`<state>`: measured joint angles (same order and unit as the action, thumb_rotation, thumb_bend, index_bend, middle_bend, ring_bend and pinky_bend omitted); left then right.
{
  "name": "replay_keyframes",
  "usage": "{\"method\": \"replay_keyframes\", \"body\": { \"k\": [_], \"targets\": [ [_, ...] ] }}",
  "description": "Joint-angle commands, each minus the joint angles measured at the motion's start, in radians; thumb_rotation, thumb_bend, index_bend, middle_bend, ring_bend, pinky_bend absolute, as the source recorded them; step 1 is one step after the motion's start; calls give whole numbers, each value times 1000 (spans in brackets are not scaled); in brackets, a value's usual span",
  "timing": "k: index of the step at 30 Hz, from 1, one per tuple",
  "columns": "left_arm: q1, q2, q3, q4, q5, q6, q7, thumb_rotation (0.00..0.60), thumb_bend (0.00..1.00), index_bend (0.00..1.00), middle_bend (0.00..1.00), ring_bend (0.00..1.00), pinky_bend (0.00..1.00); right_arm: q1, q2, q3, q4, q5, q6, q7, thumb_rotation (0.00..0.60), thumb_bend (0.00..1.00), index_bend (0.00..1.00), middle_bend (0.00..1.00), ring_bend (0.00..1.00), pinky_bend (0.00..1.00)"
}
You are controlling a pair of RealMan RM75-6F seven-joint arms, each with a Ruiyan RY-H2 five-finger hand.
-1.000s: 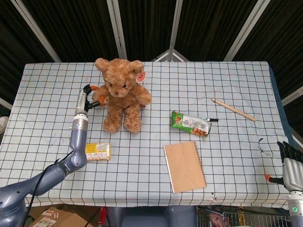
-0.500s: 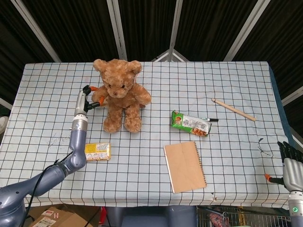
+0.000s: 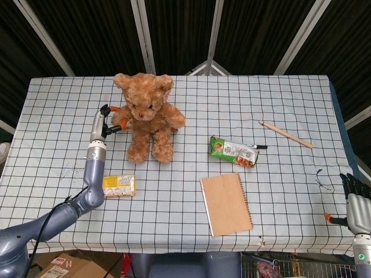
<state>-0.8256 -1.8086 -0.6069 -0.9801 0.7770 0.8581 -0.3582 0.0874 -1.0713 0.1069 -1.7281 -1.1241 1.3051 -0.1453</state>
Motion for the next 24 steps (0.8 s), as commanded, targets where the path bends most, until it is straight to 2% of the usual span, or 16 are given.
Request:
{"method": "replay_keyframes", "body": {
  "k": [1, 6, 9, 15, 19, 22, 24],
  "targets": [
    [1, 7, 2, -15, 19, 14, -1, 600, 480, 470, 259, 0, 0, 1, 0, 1, 0, 1, -1, -1, 600, 126, 0, 0, 0, 0],
    [22, 50, 26, -67, 40, -18, 0, 600, 469, 271, 113, 0, 0, 1, 2, -1, 0, 1, -4, 2, 600, 125, 0, 0, 0, 0],
    [33, 62, 31, -76, 41, -16, 1, 600, 469, 228, 83, 0, 0, 0, 3, -2, -1, -2, -2, 5, 600, 125, 0, 0, 0, 0],
    [75, 107, 48, -134, 75, 32, 5, 600, 469, 207, 61, 0, 0, 3, 1, -2, 1, -1, -8, 4, 600, 125, 0, 0, 0, 0],
    [166, 208, 86, -306, 144, 109, 10, 600, 469, 204, 64, 0, 0, 5, 2, -2, 1, 0, -13, 9, 600, 125, 0, 0, 0, 0],
    [279, 314, 154, -474, 228, 260, 94, 600, 469, 206, 69, 0, 0, 4, 4, -3, 2, -3, -15, 16, 600, 125, 0, 0, 0, 0],
    [356, 386, 219, -562, 281, 357, 184, 600, 469, 209, 69, 0, 0, 3, 5, -4, 0, -6, -14, 19, 600, 125, 0, 0, 0, 0]
  ]
}}
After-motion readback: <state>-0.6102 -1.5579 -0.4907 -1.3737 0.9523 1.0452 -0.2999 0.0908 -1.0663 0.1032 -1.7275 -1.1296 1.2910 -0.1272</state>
